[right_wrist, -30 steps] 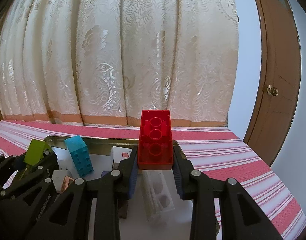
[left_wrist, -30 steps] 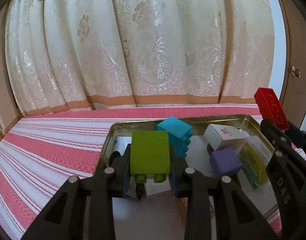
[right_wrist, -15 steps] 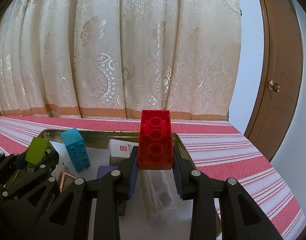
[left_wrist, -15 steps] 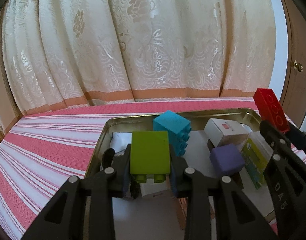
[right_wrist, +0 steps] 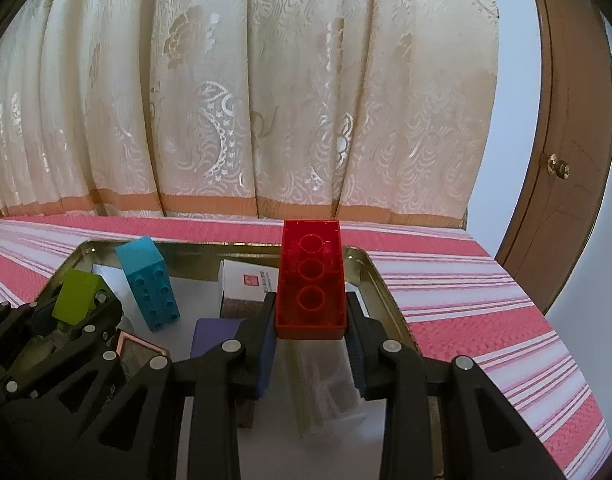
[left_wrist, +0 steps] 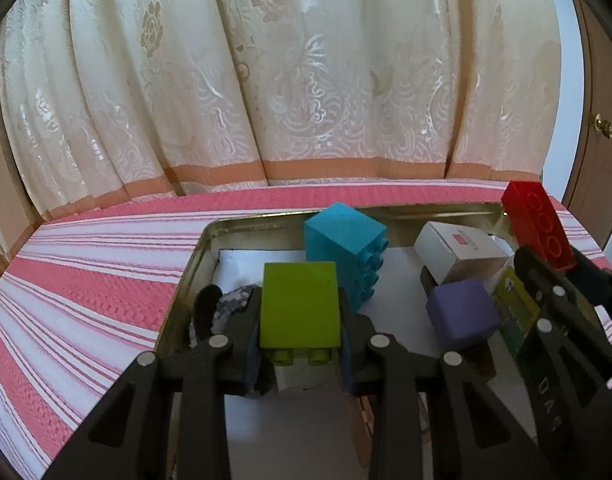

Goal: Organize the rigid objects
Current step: 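Lower the green block and red brick into the tray and open both tools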

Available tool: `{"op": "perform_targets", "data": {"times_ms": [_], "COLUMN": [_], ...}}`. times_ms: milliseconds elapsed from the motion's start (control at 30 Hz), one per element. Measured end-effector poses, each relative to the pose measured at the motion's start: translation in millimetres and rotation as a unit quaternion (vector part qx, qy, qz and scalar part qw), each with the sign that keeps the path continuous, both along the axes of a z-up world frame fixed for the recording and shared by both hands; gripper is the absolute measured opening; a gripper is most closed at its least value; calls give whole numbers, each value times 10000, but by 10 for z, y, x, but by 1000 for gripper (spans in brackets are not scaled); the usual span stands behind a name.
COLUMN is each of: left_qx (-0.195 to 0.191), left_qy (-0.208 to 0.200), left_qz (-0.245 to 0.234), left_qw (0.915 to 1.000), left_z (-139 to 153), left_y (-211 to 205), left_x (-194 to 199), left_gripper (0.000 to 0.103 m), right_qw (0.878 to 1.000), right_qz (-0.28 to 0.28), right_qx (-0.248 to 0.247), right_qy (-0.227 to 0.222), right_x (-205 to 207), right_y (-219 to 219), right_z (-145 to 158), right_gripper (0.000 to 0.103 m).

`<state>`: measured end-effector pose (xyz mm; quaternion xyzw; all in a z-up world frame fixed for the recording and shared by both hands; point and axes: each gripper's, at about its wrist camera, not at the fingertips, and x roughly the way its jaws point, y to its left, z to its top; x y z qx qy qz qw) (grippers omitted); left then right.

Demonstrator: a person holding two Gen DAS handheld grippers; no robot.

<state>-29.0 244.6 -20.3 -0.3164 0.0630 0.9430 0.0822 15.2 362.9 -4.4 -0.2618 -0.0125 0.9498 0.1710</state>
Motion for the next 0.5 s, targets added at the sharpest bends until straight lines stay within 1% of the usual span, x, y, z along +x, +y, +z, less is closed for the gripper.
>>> {"op": "perform_targets", "data": {"times_ms": [133,500], "left_qx": [-23,-99], "left_qy": [-13,-83], "left_qz": [-10,44], "left_qw": [10000,9999], "left_z": [-6,-28], "left_y": [11,25], "left_x": [4,-3], "left_gripper": [30,30], "right_qw": [9999,9998], "right_qz": [-3,46], "right_qx": [-64,-122], "right_qy": [-85,-131], "right_x": [-28,-50], "right_y": [16,15], "right_z": [-15,-25], "right_gripper": [35,35]}}
